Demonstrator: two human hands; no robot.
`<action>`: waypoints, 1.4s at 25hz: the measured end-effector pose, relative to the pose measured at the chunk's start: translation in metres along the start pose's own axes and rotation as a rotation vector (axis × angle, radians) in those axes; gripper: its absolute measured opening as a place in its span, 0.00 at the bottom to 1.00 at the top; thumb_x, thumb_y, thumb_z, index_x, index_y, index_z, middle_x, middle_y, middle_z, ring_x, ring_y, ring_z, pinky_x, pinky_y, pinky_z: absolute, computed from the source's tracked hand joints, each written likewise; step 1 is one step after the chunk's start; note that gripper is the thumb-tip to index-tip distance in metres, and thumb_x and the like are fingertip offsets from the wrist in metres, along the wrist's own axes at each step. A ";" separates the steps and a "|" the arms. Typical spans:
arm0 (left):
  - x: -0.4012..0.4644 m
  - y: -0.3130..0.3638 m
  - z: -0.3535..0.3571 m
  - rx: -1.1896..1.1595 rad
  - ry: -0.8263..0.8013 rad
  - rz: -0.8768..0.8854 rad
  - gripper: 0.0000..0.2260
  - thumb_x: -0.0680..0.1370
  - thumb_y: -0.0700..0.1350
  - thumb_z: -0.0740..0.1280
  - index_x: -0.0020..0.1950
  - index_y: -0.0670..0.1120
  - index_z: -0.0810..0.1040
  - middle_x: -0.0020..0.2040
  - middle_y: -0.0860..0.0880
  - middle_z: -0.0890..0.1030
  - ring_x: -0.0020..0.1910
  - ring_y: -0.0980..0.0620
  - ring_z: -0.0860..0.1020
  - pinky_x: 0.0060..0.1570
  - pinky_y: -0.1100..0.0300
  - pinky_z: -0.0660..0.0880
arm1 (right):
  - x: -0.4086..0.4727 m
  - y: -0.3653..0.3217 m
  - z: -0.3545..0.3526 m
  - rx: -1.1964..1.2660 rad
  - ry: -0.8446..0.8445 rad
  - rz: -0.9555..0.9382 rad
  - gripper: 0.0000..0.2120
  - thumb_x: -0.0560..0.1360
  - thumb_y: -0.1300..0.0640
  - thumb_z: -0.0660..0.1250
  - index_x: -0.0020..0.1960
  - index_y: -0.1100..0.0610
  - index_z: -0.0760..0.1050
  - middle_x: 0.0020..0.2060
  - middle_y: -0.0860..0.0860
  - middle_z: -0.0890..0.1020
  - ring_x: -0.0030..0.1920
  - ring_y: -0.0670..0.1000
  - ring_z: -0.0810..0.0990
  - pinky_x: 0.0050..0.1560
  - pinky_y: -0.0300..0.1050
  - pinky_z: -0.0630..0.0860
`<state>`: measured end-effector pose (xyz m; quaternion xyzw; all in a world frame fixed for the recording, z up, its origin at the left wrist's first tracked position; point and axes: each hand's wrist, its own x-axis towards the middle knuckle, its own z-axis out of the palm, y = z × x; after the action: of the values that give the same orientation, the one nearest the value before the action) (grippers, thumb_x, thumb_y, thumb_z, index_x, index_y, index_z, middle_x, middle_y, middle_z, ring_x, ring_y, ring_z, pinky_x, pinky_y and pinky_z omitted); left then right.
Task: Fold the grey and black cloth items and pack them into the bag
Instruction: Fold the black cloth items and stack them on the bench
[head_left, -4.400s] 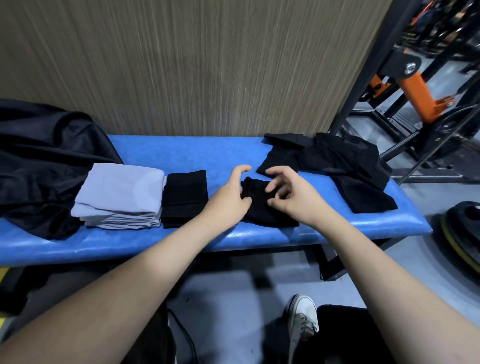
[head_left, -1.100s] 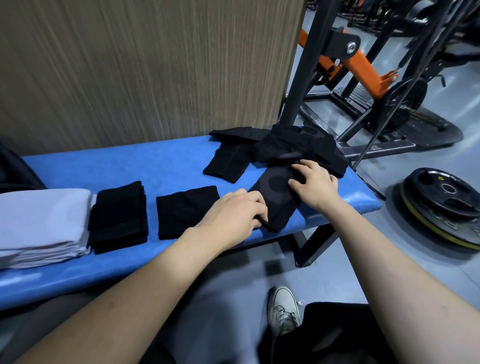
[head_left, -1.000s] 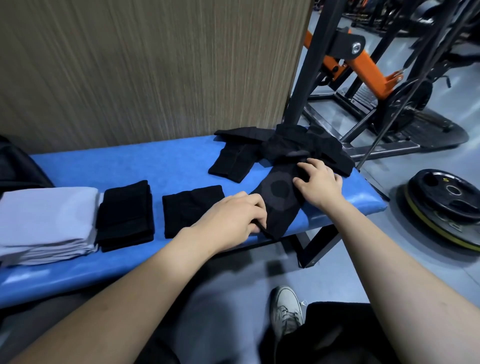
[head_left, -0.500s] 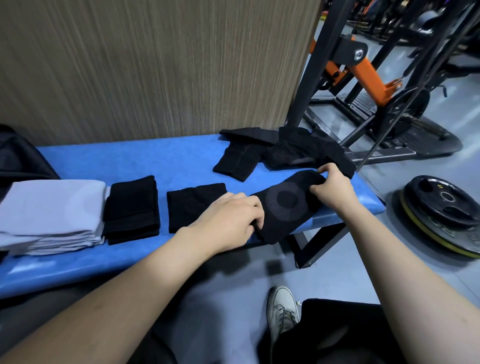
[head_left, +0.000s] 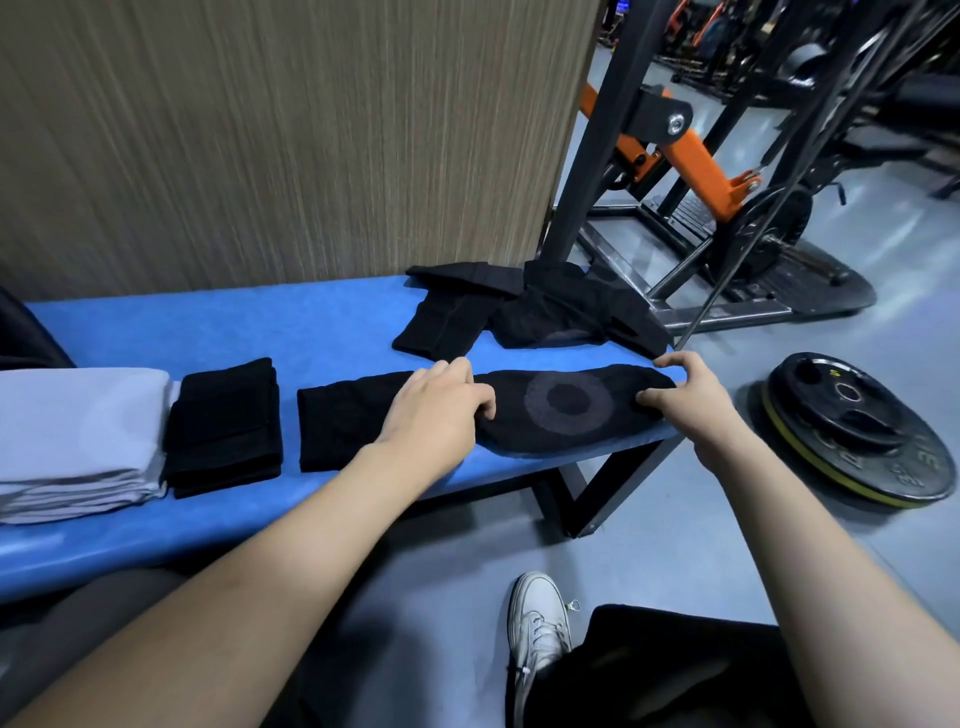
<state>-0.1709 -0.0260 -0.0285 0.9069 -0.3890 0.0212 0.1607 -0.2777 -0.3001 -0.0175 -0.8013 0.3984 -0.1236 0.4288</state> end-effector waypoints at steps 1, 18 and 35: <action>0.001 0.000 -0.001 0.000 -0.004 0.002 0.18 0.78 0.36 0.59 0.53 0.57 0.79 0.47 0.55 0.70 0.47 0.53 0.67 0.54 0.62 0.63 | 0.000 0.000 -0.001 0.003 -0.011 -0.003 0.18 0.71 0.61 0.71 0.58 0.48 0.73 0.47 0.57 0.79 0.41 0.52 0.77 0.36 0.45 0.70; -0.003 -0.009 -0.001 0.079 0.003 0.005 0.13 0.80 0.56 0.62 0.63 0.56 0.75 0.56 0.56 0.69 0.56 0.53 0.69 0.64 0.58 0.63 | -0.003 -0.001 0.001 -0.448 0.006 0.103 0.29 0.74 0.46 0.63 0.74 0.46 0.61 0.59 0.55 0.78 0.57 0.58 0.77 0.62 0.55 0.71; 0.000 -0.023 -0.002 0.051 -0.019 -0.031 0.17 0.80 0.55 0.62 0.69 0.55 0.71 0.62 0.54 0.70 0.62 0.52 0.68 0.68 0.56 0.60 | -0.004 0.002 -0.015 -0.023 -0.142 -0.141 0.13 0.74 0.68 0.64 0.50 0.51 0.79 0.46 0.55 0.80 0.35 0.54 0.73 0.34 0.46 0.71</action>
<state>-0.1542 -0.0104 -0.0331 0.9167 -0.3758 0.0200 0.1341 -0.2896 -0.3067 -0.0096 -0.8389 0.3110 -0.0917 0.4371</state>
